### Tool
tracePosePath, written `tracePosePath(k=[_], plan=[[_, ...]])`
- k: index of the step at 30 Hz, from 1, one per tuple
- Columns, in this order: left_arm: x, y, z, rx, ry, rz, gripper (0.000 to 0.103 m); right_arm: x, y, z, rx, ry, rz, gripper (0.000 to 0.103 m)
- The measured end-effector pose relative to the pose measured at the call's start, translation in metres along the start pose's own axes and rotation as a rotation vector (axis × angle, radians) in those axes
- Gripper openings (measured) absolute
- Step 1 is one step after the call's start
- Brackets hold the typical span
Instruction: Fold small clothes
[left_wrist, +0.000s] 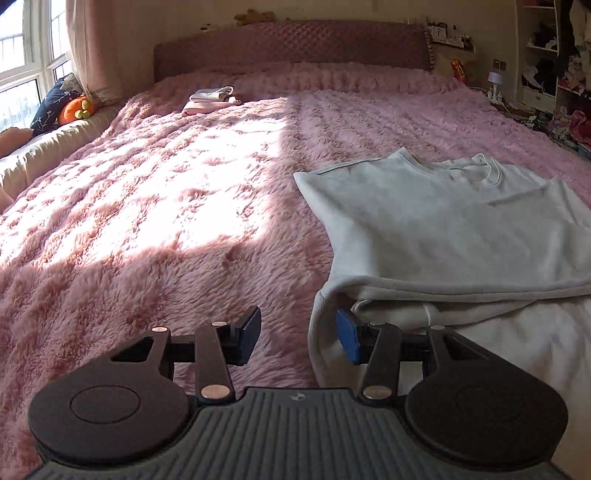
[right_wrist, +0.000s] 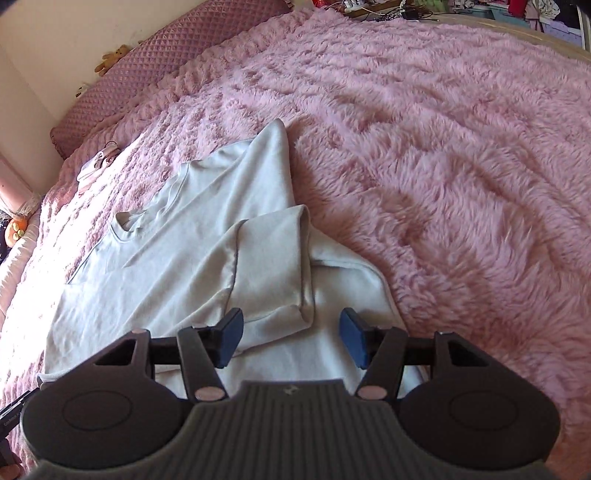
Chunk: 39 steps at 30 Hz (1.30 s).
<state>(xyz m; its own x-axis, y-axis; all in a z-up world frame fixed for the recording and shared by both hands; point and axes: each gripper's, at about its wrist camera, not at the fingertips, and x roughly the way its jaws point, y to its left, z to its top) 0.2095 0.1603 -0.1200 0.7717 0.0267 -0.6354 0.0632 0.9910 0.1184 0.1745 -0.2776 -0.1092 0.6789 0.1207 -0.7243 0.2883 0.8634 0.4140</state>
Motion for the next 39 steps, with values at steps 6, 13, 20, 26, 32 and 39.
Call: tracePosePath(k=[6,13,20,26,32,39], plan=[[0.007,-0.022,0.005,0.203,-0.031,0.007,0.035,-0.001,0.004,-0.001,-0.01,-0.004,-0.006,0.055],[0.014,-0.025,0.004,0.24,-0.039,-0.059,0.008,0.0,0.0,-0.001,0.037,-0.011,0.017,0.055],[-0.001,-0.013,0.007,0.059,-0.106,-0.016,0.007,0.011,0.003,0.002,0.084,0.016,0.084,0.001],[0.002,-0.001,0.001,-0.152,-0.061,0.018,0.007,-0.019,0.011,-0.003,0.037,-0.057,0.088,0.001],[0.015,-0.01,-0.014,-0.118,0.009,0.037,0.007,0.005,-0.015,-0.026,0.099,0.038,0.06,0.0],[-0.024,0.003,-0.006,-0.151,-0.027,0.072,0.011,-0.028,-0.005,-0.022,0.071,-0.048,0.048,0.017]])
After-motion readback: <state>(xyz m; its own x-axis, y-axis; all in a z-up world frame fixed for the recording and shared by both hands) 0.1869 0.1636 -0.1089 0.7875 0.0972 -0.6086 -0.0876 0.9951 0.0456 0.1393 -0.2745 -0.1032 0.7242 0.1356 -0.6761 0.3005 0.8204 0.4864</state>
